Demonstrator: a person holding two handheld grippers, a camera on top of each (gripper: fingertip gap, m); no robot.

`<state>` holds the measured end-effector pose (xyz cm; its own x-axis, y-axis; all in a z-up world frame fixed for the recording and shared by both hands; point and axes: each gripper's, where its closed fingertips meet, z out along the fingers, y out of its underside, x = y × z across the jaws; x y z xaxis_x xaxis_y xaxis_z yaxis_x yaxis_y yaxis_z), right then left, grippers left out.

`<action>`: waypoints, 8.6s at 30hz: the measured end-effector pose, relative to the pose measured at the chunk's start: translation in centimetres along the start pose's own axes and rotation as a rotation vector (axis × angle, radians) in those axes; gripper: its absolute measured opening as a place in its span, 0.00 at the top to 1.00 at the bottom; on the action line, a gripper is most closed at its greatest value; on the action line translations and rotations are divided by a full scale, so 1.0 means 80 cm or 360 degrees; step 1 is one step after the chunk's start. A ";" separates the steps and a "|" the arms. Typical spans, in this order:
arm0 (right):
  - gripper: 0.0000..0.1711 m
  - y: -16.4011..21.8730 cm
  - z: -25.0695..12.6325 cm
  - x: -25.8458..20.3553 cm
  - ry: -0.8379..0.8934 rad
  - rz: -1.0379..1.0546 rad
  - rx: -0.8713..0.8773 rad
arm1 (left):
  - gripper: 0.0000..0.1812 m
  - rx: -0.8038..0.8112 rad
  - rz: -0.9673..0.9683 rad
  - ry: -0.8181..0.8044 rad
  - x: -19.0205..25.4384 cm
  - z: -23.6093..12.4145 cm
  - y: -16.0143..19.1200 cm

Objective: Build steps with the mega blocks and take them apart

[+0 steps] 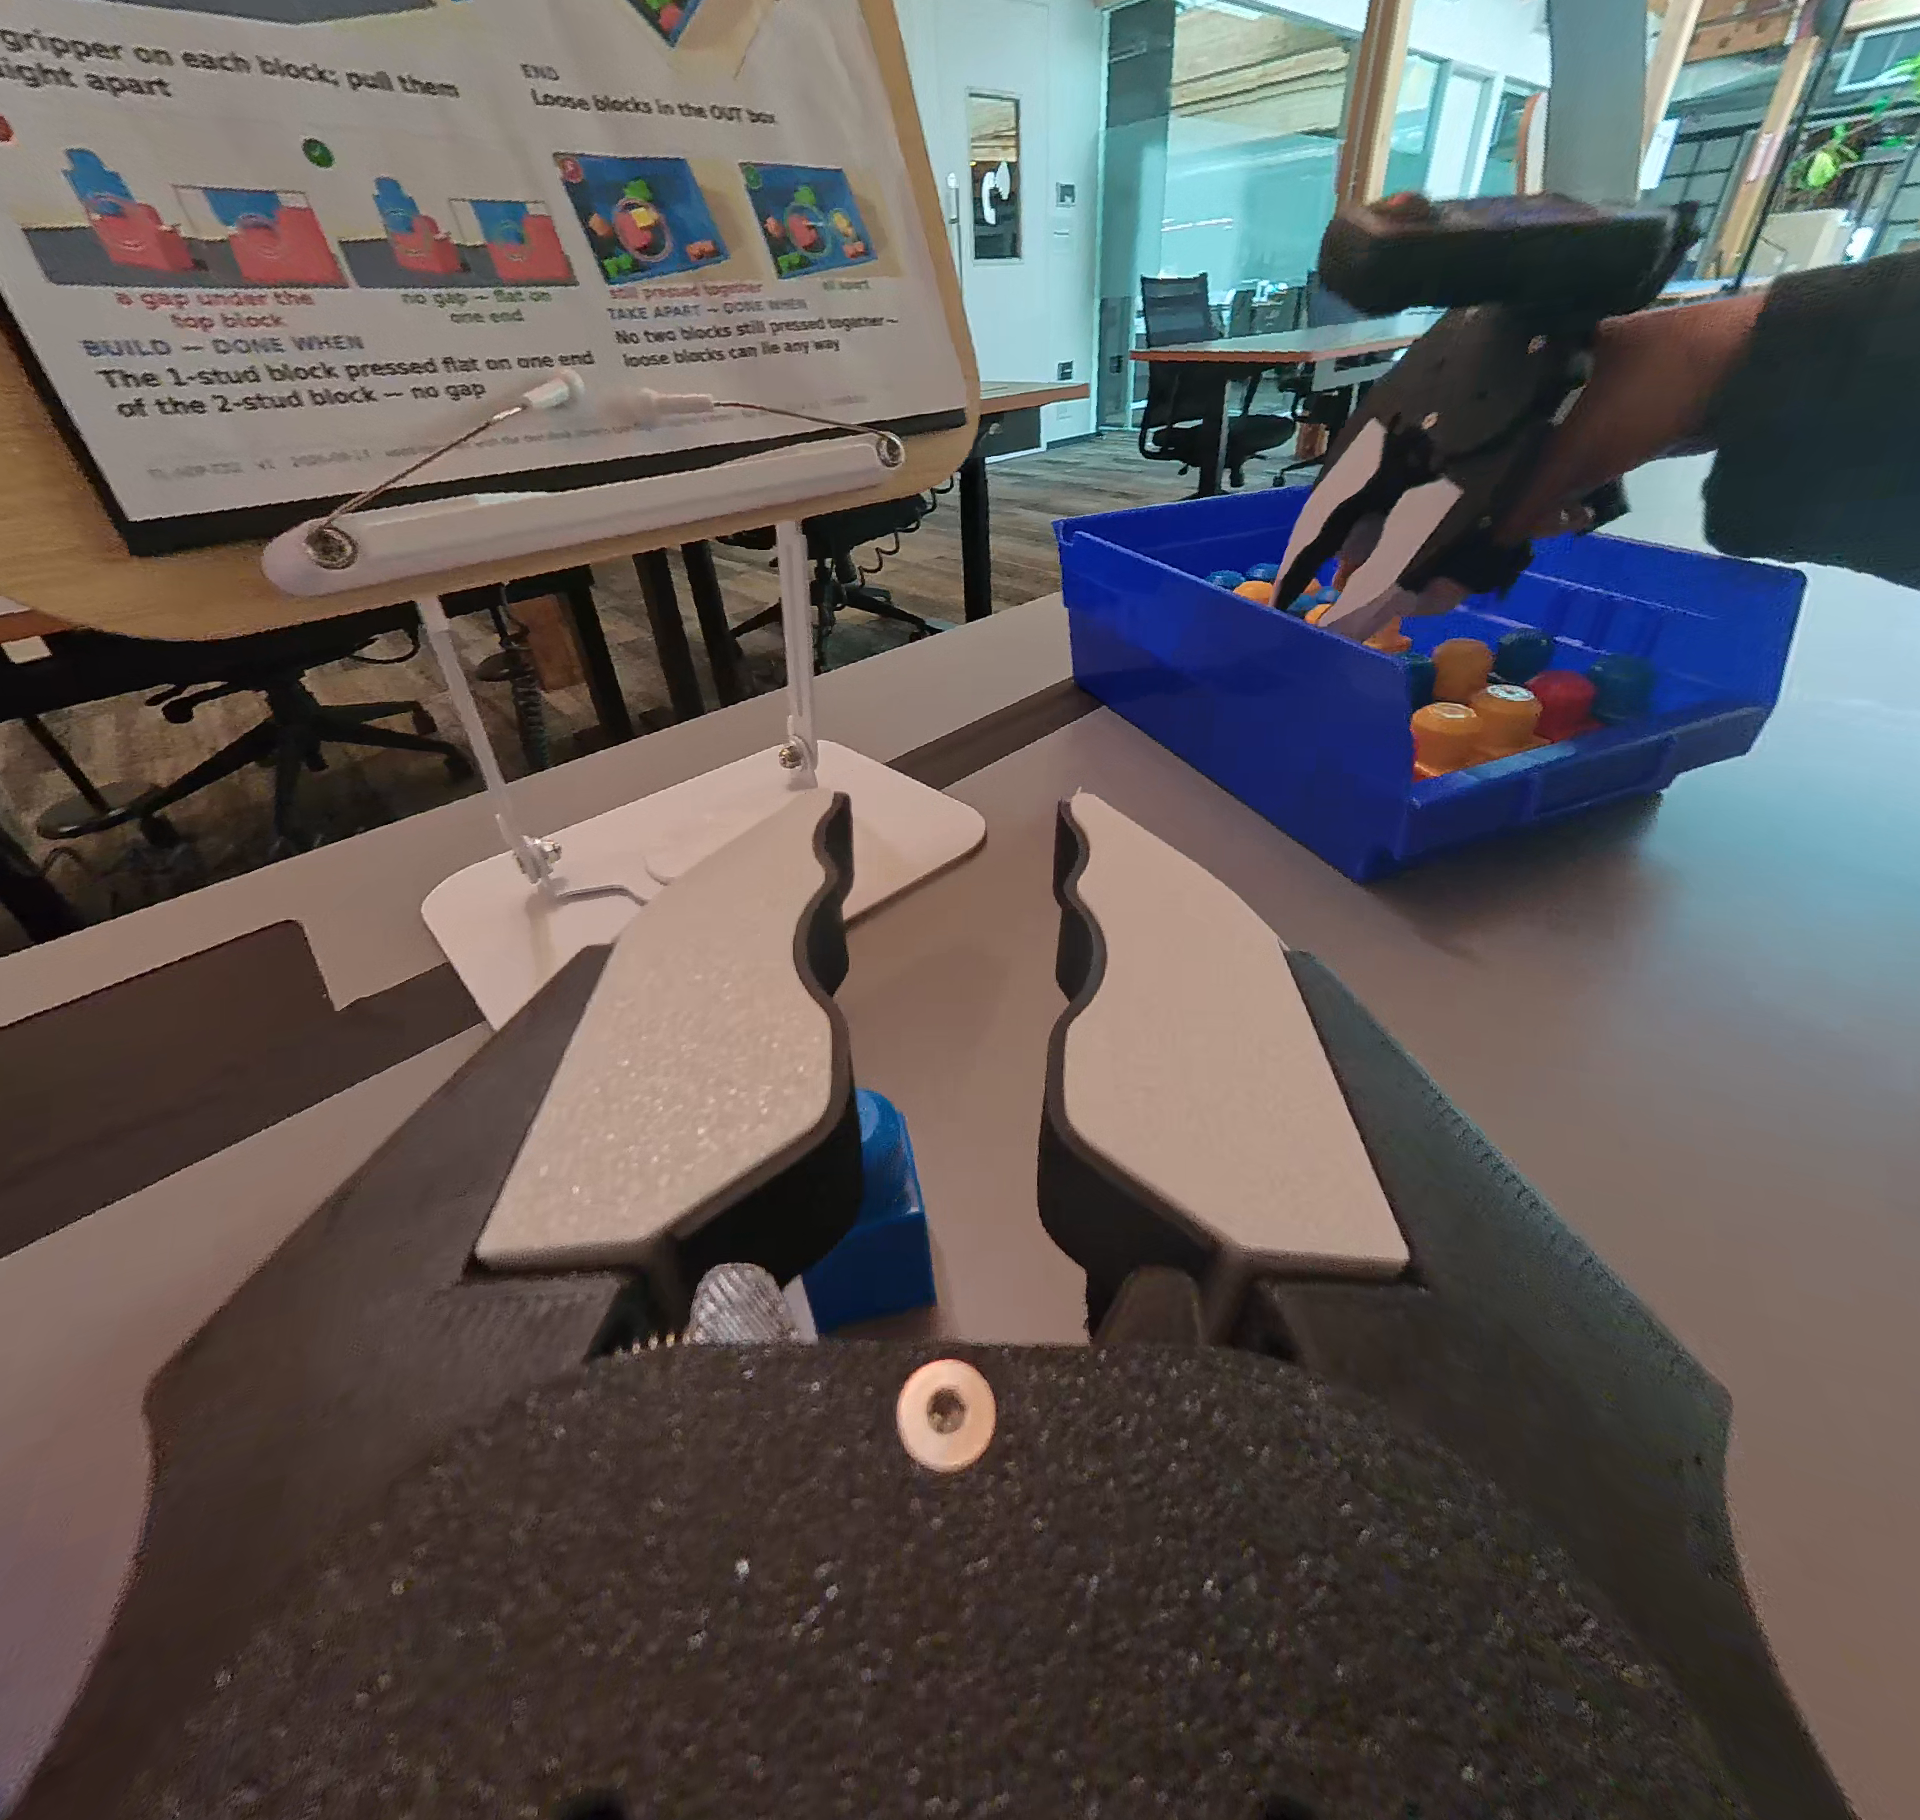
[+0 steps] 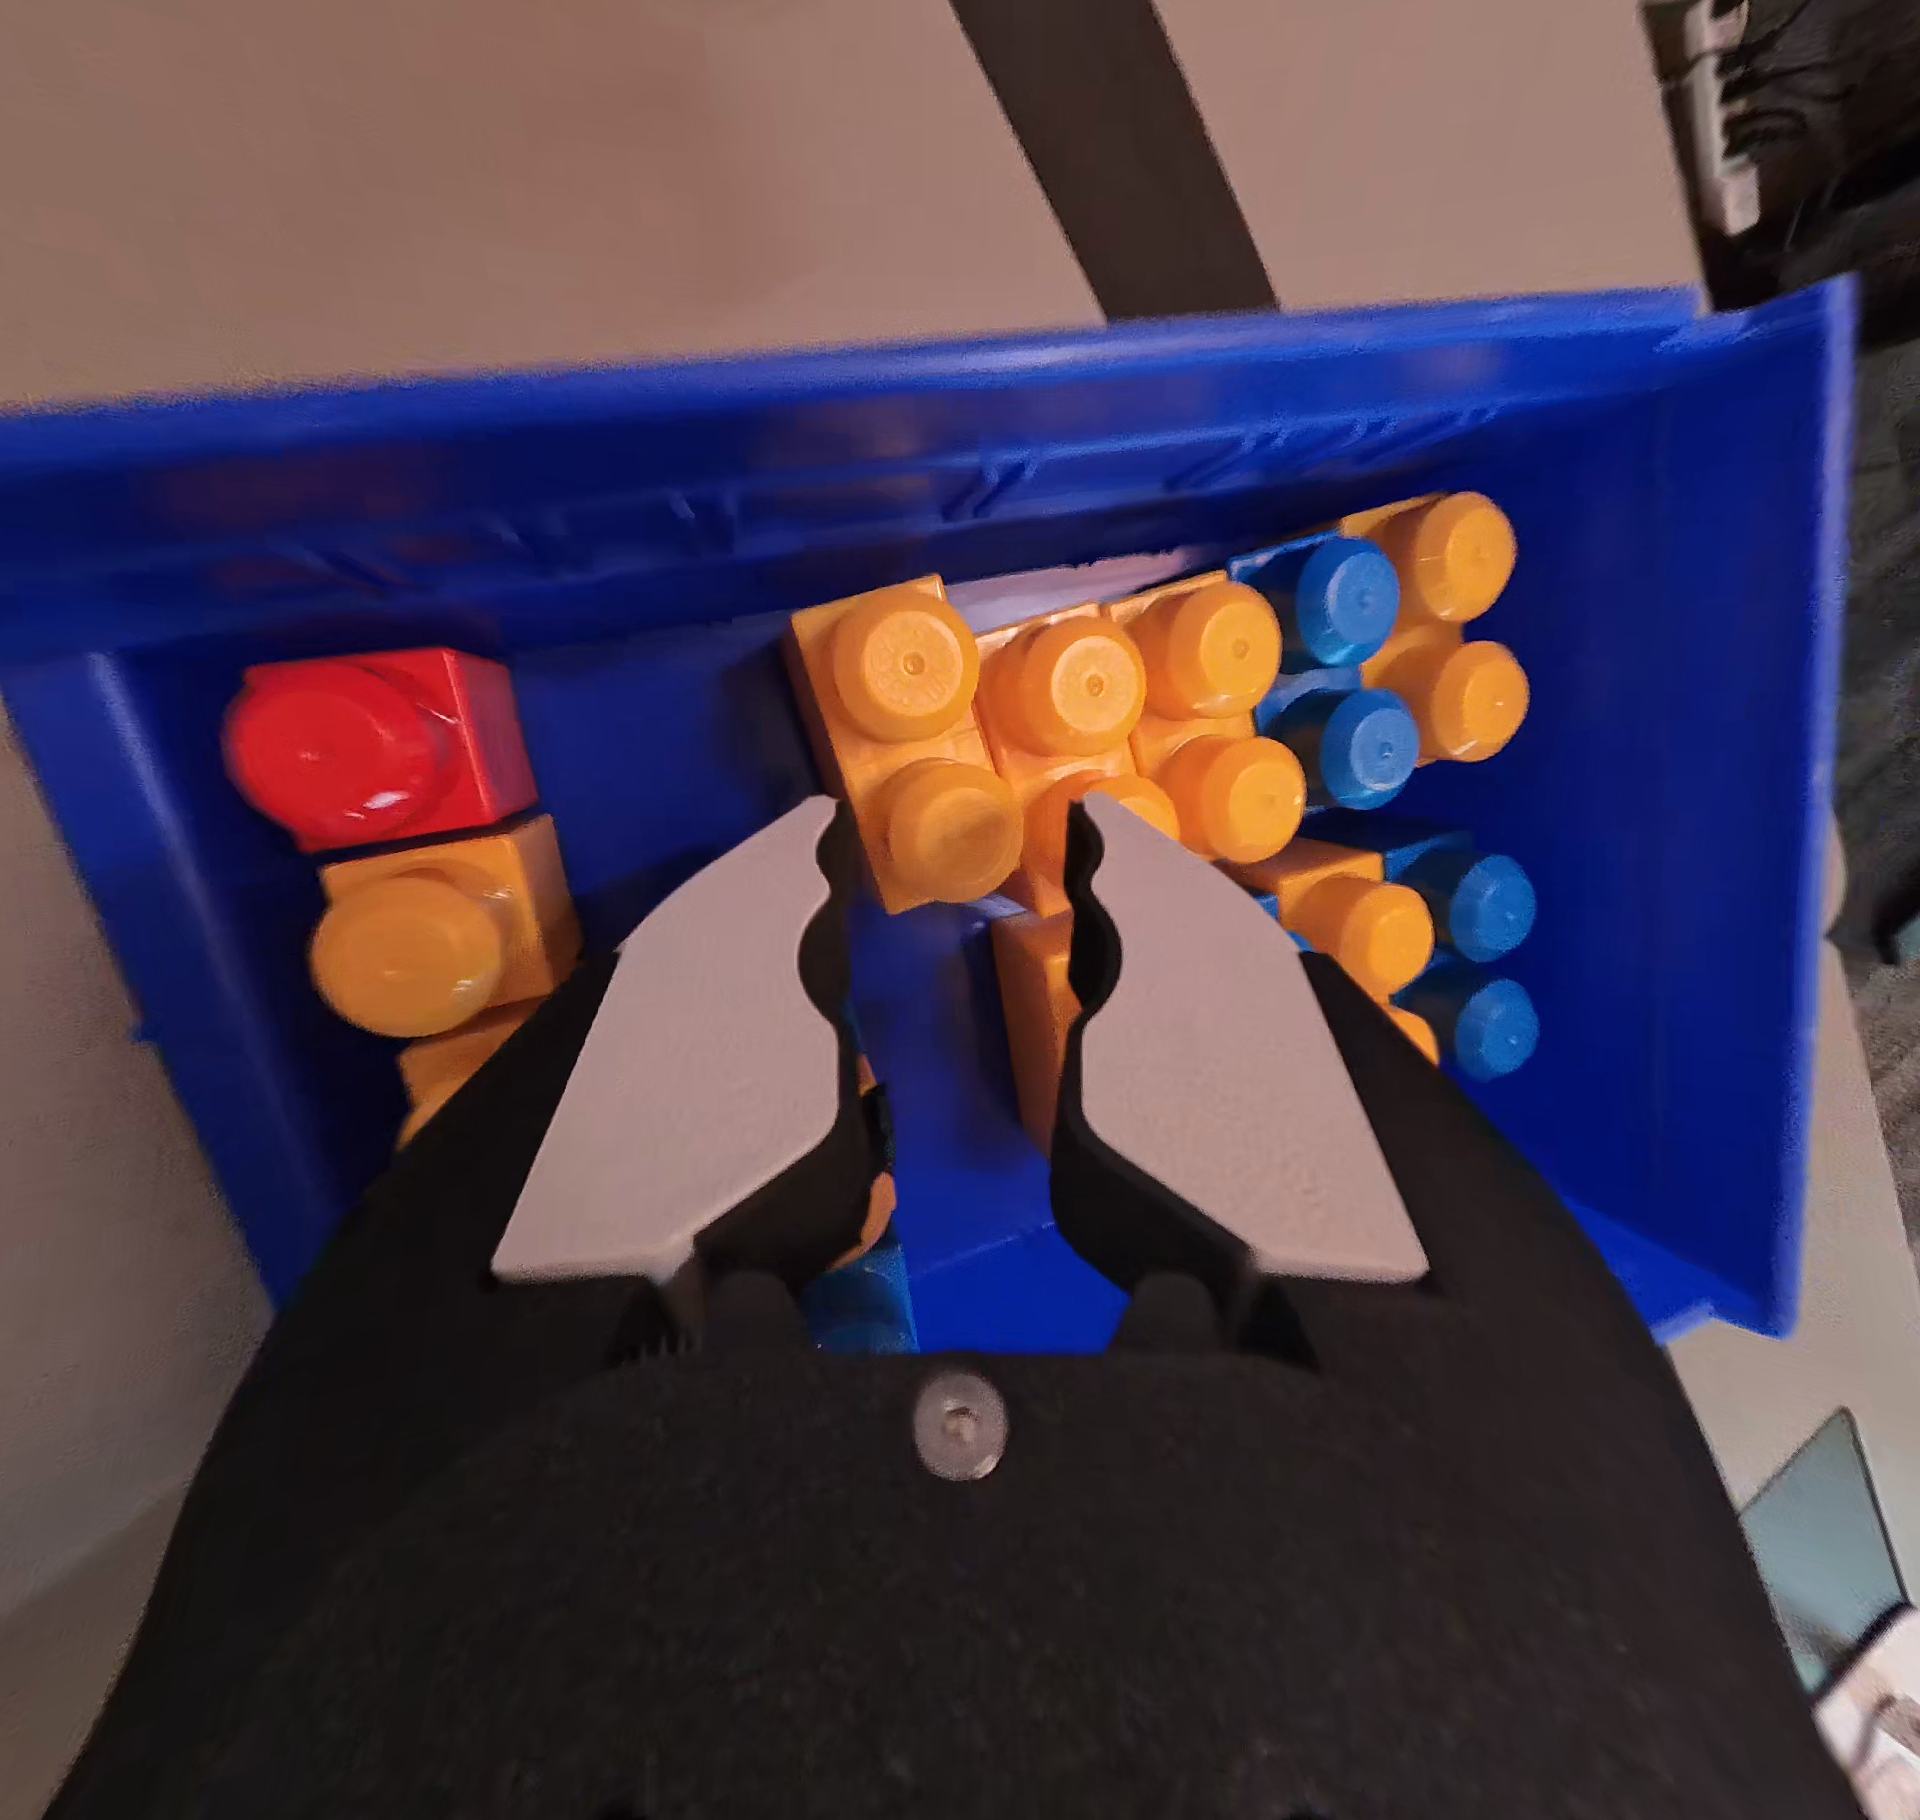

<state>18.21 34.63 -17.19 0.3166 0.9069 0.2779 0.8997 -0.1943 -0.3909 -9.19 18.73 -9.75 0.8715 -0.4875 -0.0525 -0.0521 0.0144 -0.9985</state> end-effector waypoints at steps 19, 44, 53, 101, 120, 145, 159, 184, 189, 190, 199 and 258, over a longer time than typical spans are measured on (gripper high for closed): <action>0.73 -0.253 -0.044 -0.187 -0.0287 -0.0213 0.0731 | 1.00 0.0146 -0.0039 -0.0519 -0.053 -0.028 -0.035; 0.84 -0.297 0.037 -0.271 -0.0446 -0.0013 0.0739 | 1.00 0.0149 -0.0019 -0.0508 -0.051 -0.027 -0.033; 0.84 -0.283 -0.079 -0.153 -0.0191 0.0119 0.0908 | 1.00 0.0123 -0.0007 -0.0503 -0.050 -0.025 -0.029; 0.84 0.010 -0.012 -0.056 -0.0428 -0.0142 0.0165 | 1.00 0.0018 0.0008 -0.0395 -0.037 -0.012 -0.007; 0.73 -0.085 -0.101 -0.031 -0.0269 0.0083 0.0724 | 1.00 -0.0003 0.0006 -0.0372 -0.035 -0.009 -0.003; 1.00 -0.234 -0.083 -0.176 0.0230 0.0716 0.1692 | 1.00 0.0374 -0.0014 -0.0318 -0.025 -0.042 -0.093; 1.00 -0.230 -0.077 -0.176 0.0206 0.0729 0.1694 | 0.71 0.0260 -0.0043 -0.1514 -0.330 -0.196 -0.105; 1.00 -0.235 -0.052 -0.206 0.0057 0.0548 0.1634 | 0.62 -0.0722 -0.0436 -0.1904 -0.437 -0.234 0.102; 1.00 -0.234 -0.051 -0.206 0.0062 0.0526 0.1629 | 0.67 -0.0766 -0.0381 -0.2005 -0.455 -0.243 0.103; 1.00 -0.234 -0.050 -0.206 0.0063 0.0526 0.1628 | 0.69 -0.0783 -0.0349 -0.2031 -0.458 -0.246 0.104; 1.00 -0.233 -0.050 -0.205 0.0075 0.0516 0.1624 | 0.82 -0.0831 -0.0228 -0.2123 -0.468 -0.261 0.104; 0.76 -0.271 -0.077 -0.268 0.0425 0.0088 0.1631 | 0.83 0.0187 0.0117 -0.0216 0.045 -0.013 -0.077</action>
<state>-6.19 17.12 -9.28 0.5172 0.7707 0.3723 0.2381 0.2883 -0.9275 -6.19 15.98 -3.77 0.9257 -0.3593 -0.1184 -0.0675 0.1511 -0.9862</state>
